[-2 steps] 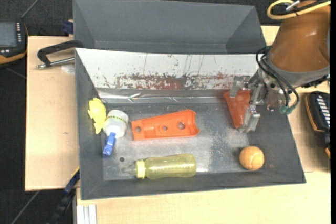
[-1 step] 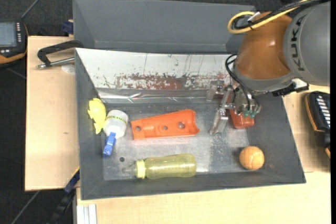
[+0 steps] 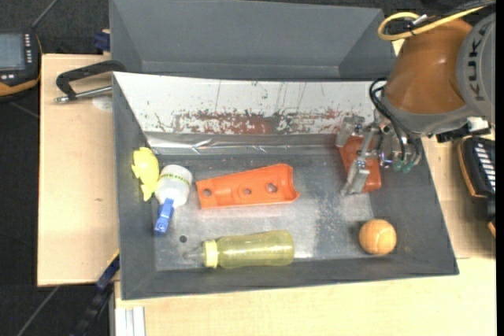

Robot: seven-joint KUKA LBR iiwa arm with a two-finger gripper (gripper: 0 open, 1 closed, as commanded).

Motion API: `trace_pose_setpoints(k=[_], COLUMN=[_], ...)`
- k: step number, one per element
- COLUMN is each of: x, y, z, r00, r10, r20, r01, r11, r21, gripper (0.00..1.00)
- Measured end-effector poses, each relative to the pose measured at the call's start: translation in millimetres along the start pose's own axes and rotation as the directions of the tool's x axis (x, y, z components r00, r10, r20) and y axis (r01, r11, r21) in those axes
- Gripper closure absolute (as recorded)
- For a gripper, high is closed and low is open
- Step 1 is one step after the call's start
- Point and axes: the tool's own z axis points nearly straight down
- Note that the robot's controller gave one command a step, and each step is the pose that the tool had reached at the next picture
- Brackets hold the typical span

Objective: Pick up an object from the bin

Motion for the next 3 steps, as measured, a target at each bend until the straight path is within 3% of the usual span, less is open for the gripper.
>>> trace_pose_setpoints(k=[1, 2, 3], x=[6.9, 10.0, 17.7], y=[53, 83, 132], z=[7, 53, 66], r00=[1.000, 0.974, 0.999], r10=[0.005, 0.225, 0.033], r20=[-0.004, 0.000, -0.004], r01=[-0.005, -0.225, -0.033], r11=[1.000, 0.974, 0.999], r21=[0.000, -0.002, -0.002], gripper=[0.00, 0.00, 1.00])
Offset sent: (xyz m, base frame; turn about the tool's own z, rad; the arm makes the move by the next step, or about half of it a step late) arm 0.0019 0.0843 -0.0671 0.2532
